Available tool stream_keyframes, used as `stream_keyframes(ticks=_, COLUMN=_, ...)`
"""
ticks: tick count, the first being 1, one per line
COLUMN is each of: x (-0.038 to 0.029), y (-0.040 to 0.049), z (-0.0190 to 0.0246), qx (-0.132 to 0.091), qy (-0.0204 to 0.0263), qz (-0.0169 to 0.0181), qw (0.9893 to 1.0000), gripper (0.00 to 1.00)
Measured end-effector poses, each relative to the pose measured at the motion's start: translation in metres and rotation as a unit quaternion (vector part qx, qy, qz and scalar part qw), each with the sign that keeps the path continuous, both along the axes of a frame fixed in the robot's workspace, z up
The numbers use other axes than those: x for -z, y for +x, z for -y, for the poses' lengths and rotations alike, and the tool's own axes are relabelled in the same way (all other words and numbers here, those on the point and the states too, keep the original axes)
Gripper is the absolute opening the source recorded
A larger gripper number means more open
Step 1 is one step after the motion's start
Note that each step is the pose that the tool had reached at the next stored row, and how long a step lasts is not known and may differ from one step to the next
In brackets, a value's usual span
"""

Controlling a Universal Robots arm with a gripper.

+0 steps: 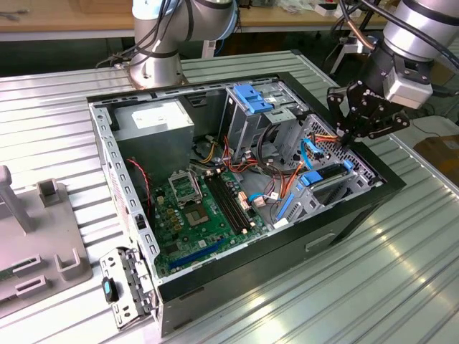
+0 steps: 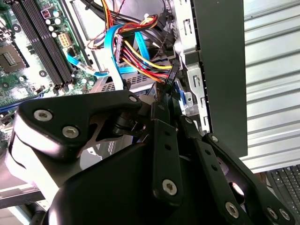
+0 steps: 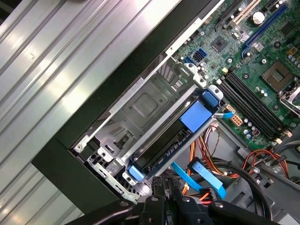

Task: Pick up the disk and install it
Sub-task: 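Insert the first disk wire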

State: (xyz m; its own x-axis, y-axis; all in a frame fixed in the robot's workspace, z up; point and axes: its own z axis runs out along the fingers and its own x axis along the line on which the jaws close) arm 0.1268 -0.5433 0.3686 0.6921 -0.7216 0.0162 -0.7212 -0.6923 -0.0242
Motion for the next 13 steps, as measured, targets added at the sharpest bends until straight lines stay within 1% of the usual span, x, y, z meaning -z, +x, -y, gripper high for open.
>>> stream_keyframes(ticks=7, x=0.0, y=-0.0009, z=-0.0001, qx=0.0, qy=0.0, qz=0.0, qw=1.0, gripper=0.16)
stream_keyframes(ticks=11, x=0.0, y=-0.0064, z=-0.0001, qx=0.0, qy=0.0, qz=0.0, qw=1.0, gripper=0.16)
stream_keyframes(ticks=13, x=0.0001, y=-0.0066, z=-0.0001, qx=0.0, qy=0.0, qz=0.0, qw=1.0, gripper=0.16)
